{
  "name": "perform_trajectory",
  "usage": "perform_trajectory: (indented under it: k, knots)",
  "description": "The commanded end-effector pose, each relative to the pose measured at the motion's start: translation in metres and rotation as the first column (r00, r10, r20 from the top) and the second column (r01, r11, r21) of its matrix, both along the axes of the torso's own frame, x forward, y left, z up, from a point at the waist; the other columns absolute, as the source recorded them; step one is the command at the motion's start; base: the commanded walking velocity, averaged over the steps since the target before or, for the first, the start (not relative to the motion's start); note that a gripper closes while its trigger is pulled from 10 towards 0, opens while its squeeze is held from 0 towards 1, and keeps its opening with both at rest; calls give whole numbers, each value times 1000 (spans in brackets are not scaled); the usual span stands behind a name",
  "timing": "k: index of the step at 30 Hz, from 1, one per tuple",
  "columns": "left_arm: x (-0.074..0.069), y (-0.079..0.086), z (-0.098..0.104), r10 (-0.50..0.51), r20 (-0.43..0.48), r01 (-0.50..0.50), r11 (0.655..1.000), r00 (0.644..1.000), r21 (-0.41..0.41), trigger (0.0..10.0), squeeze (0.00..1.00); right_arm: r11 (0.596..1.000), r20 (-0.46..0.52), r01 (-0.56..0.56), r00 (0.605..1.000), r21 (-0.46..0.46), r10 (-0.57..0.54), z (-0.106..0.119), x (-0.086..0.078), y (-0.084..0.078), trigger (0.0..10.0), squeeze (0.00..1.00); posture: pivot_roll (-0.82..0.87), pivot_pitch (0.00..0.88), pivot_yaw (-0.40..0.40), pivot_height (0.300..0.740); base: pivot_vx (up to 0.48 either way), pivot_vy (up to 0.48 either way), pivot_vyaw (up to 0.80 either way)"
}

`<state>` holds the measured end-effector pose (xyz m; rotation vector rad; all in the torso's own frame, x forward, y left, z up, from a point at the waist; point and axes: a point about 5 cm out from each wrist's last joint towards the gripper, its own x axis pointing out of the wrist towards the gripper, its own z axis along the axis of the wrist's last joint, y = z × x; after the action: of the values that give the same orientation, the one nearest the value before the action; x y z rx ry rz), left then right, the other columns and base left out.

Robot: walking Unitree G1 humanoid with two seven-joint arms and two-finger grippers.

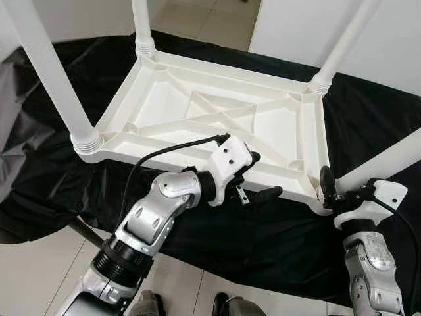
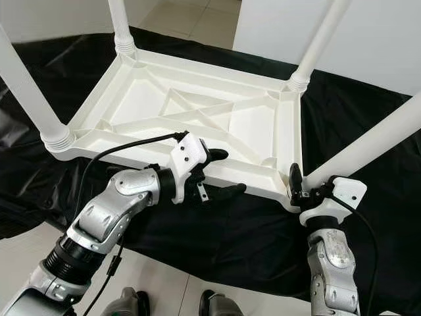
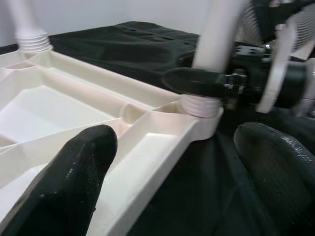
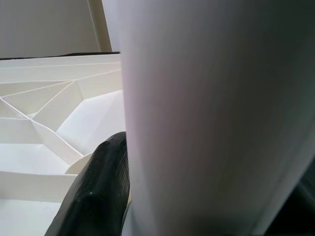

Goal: Building children table

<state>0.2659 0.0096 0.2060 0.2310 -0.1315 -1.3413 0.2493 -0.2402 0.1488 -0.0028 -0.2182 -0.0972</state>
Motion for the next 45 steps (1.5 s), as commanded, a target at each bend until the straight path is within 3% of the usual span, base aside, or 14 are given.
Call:
perform_trajectory:
  k: [1,9,16,21,27,36,45]
  knots:
    - [-7,-5,-2,-33,-11,33,999,999,-2,10000,0,1000,-139,15,990,25,-11,-27,-5,-3,10000,0,8,181,-42,740,0,0,0]
    - [-17,-17,-9,-37,-24,37,999,999,-2,10000,0,1000,-135,-26,990,4,27,-26,-2,5,10000,0,10,174,-43,740,0,0,0]
    - [-20,-20,-10,-45,-25,45,999,999,2,10000,0,991,-122,-68,991,-118,54,-26,-6,9,10000,0,6,167,-41,740,0,0,0]
    - [-19,-19,-9,-39,-21,39,999,999,2,10000,0,987,-125,-65,991,-146,47,-30,-11,9,10000,0,5,165,-41,740,0,0,0]
    - [-17,-18,-7,-32,-16,32,999,999,2,10000,0,994,-148,-43,989,-97,29,-42,-19,8,10000,0,3,169,-38,740,0,0,0]
    - [-15,-17,-6,-31,-12,31,1000,999,4,10000,0,1000,-182,-23,983,-1,22,-48,-16,8,10000,0,2,176,-30,740,0,0,0]
    - [-13,-15,-5,-26,-7,26,1000,1000,6,10000,0,995,-292,-68,955,-71,44,-47,3,9,10000,0,8,175,-34,740,0,0,0]
